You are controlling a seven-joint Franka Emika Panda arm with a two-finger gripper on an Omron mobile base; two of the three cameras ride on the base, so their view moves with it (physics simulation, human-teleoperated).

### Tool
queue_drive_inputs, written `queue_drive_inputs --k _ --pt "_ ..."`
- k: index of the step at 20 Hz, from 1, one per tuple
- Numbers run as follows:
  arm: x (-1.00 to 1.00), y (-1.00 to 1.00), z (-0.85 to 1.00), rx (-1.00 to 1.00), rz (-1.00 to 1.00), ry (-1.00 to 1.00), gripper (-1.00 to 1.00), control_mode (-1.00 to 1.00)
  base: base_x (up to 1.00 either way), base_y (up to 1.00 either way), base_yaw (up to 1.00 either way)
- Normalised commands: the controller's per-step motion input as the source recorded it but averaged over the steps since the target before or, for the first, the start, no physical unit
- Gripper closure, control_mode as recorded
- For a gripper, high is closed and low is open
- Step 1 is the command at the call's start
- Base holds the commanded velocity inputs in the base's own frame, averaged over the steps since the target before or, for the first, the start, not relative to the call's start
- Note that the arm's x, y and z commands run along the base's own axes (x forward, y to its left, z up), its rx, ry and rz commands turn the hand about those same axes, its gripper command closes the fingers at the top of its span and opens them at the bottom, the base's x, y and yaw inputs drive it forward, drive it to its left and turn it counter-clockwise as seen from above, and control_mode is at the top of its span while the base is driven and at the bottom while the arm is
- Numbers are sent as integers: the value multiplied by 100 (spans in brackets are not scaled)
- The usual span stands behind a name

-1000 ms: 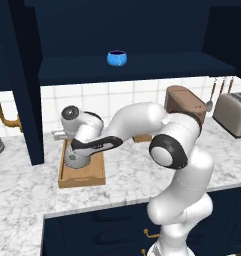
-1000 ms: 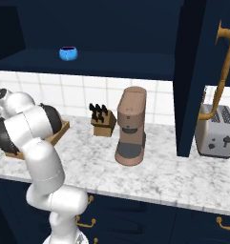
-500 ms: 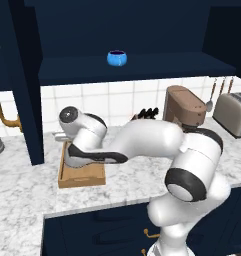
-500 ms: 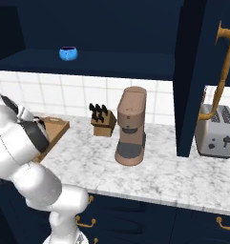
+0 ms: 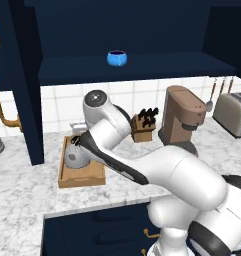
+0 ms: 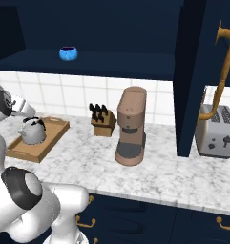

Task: Pick the kettle from the counter and place it on the tray. Then pick the mug from the cabinet and place it on the tray. Then close the cabinet doors.

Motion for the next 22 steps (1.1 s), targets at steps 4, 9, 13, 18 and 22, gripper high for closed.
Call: queue_drive_inputs --k 4,9,13,18,22 --pt "-33 -72 8 4 12 -4 -100 -100 0 0 0" --pt "-34 -70 87 0 2 0 -100 -100 0 0 0" --pt "-8 -54 100 0 0 3 -100 -100 0 0 0" --pt "3 -37 95 0 4 4 -100 -100 0 0 0" --pt "43 -5 71 -3 15 0 -100 -100 0 0 0"
